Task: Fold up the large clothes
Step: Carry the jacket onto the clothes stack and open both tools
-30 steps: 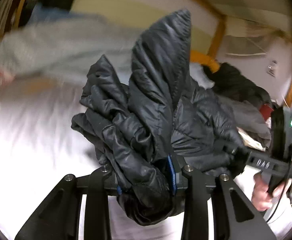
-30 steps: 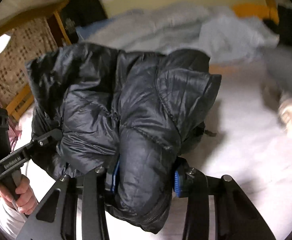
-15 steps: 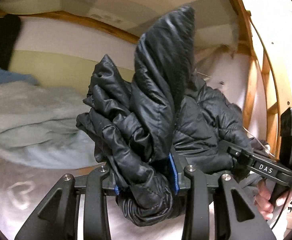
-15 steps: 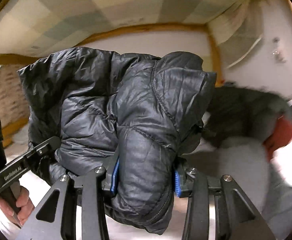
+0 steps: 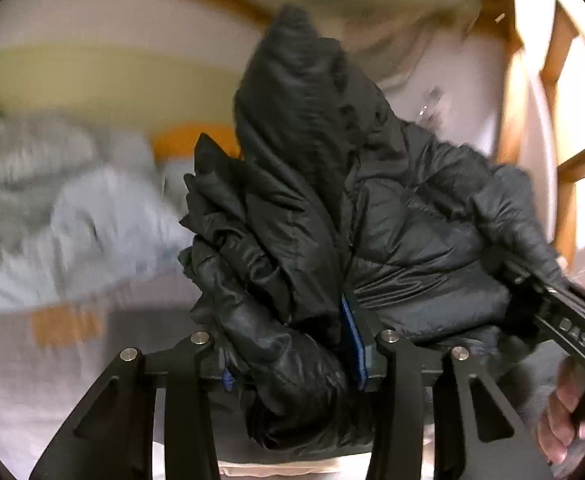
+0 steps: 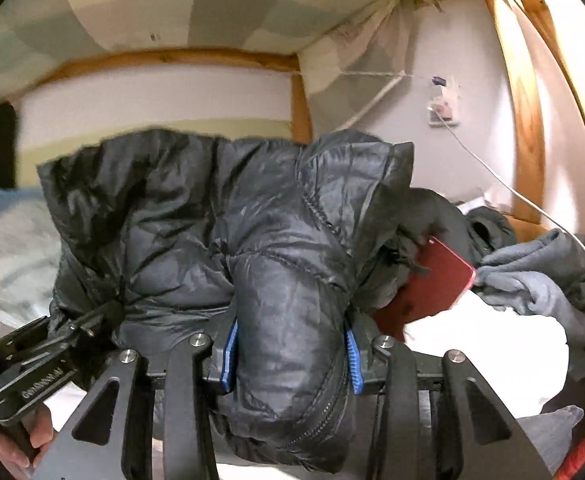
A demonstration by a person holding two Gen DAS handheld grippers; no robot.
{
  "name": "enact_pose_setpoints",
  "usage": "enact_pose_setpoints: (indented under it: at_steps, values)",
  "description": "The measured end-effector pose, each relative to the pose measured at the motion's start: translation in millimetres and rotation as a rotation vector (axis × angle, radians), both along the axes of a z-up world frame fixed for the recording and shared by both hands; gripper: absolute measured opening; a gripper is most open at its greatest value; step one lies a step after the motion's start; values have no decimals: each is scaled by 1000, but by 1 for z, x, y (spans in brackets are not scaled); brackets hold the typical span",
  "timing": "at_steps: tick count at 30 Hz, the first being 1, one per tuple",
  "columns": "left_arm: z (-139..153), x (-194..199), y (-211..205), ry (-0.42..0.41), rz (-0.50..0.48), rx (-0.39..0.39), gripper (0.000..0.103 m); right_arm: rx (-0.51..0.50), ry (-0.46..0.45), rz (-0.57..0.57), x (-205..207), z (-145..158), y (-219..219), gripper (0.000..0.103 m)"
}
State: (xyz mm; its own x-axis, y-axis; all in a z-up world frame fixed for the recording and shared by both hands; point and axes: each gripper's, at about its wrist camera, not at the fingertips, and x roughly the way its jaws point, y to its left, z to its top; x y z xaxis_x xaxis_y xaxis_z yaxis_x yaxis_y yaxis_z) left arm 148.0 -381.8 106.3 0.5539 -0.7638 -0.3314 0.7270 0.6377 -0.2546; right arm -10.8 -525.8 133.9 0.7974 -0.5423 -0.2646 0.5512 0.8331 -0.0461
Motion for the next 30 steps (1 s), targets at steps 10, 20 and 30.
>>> enact_pose_setpoints:
  at_steps: [10,20,30]
  values:
    - [-9,3,-11,-60,126,115,98,45,56,-142,35,-36,-31,77]
    - [11,-14,61,-161,233,110,103,-6,42,-173,17,-22,-13,90]
    - [41,-48,155,-256,359,6,103,-175,-7,-148,10,-16,46,103]
